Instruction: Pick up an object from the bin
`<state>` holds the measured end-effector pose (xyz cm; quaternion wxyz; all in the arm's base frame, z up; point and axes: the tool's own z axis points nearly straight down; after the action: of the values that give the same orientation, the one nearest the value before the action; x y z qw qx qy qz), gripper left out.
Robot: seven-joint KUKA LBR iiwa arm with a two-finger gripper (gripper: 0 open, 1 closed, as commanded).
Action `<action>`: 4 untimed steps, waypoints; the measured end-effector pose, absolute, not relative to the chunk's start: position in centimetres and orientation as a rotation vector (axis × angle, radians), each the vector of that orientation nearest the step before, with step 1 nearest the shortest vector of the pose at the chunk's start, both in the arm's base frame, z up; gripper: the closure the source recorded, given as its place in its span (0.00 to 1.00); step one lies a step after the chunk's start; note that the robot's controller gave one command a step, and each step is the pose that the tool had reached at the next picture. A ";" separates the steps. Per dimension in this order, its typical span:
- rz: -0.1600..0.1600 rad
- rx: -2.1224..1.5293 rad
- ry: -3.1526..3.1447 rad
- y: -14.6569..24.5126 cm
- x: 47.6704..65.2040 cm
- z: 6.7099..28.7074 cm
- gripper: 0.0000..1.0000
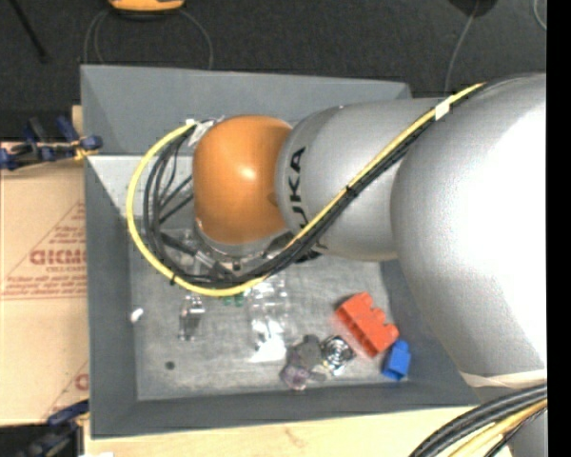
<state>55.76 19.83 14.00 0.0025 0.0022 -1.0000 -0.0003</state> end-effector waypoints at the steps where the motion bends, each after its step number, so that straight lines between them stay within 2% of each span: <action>1: -0.002 -0.199 -3.141 16.8 59.6 16.4 0.00; 2: 0.007 0.006 -3.143 6.5 62.0 12.2 0.00; 3: -0.006 -0.047 -3.160 6.2 61.7 11.4 0.00; 4: -0.001 -0.270 -3.137 3.2 61.2 12.3 0.00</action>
Offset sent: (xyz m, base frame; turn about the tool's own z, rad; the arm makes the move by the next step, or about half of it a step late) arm 0.0358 -0.0291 0.0229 0.1330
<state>61.23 3.16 12.31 -0.0033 -0.0859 -0.9963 -0.0003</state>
